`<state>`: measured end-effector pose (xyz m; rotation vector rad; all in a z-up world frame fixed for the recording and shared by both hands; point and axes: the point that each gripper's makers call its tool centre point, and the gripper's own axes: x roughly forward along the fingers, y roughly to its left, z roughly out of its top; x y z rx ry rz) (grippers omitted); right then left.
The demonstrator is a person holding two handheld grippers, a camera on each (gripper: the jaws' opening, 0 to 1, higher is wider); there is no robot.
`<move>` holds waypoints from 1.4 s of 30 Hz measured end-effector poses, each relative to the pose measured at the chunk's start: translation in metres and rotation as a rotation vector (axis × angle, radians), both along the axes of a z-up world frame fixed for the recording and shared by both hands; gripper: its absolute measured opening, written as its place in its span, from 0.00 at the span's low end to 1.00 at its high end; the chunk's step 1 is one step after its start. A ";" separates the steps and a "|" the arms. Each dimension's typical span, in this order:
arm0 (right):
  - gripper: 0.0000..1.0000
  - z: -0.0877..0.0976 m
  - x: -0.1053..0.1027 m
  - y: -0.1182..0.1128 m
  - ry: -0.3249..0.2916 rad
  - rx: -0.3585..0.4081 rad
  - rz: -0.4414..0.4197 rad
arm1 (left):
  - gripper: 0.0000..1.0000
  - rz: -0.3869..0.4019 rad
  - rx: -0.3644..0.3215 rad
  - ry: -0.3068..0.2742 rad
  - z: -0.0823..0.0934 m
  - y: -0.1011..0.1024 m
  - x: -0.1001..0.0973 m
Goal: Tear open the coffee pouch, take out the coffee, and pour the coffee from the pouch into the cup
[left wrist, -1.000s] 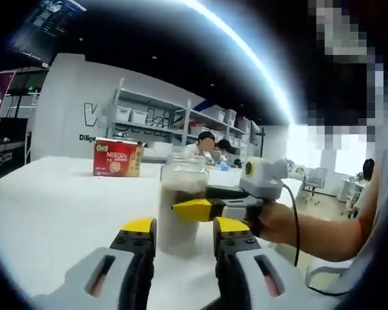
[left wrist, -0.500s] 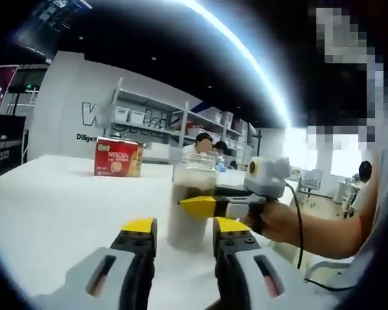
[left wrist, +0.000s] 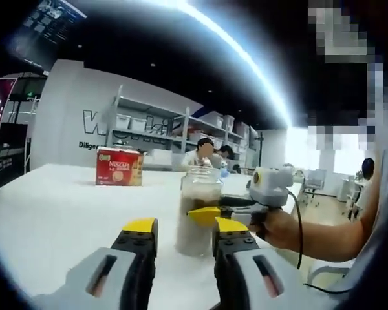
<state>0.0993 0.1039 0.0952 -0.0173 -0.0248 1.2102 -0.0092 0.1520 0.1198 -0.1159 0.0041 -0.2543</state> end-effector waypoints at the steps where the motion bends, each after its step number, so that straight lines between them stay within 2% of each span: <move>1: 0.56 0.000 0.001 -0.001 -0.001 0.001 -0.002 | 0.36 0.001 -0.002 -0.001 0.000 -0.002 0.000; 11: 0.56 0.001 0.017 -0.013 -0.007 0.023 -0.059 | 0.36 -0.001 0.009 0.005 0.001 -0.005 0.001; 19: 0.56 -0.001 0.025 -0.022 -0.004 0.012 -0.065 | 0.36 -0.018 0.010 -0.017 0.006 -0.005 0.013; 21: 0.56 -0.001 0.031 -0.024 -0.006 0.018 -0.073 | 0.36 -0.045 0.024 -0.045 0.011 -0.009 0.014; 26: 0.56 -0.001 0.046 -0.034 -0.009 0.024 -0.114 | 0.37 -0.064 0.037 -0.064 0.016 -0.011 0.014; 32: 0.56 -0.002 0.060 -0.049 -0.010 0.030 -0.141 | 0.36 -0.067 0.024 -0.018 0.012 -0.008 0.023; 42: 0.56 -0.001 0.081 -0.059 -0.016 0.048 -0.166 | 0.36 -0.005 0.020 -0.034 0.021 0.011 0.031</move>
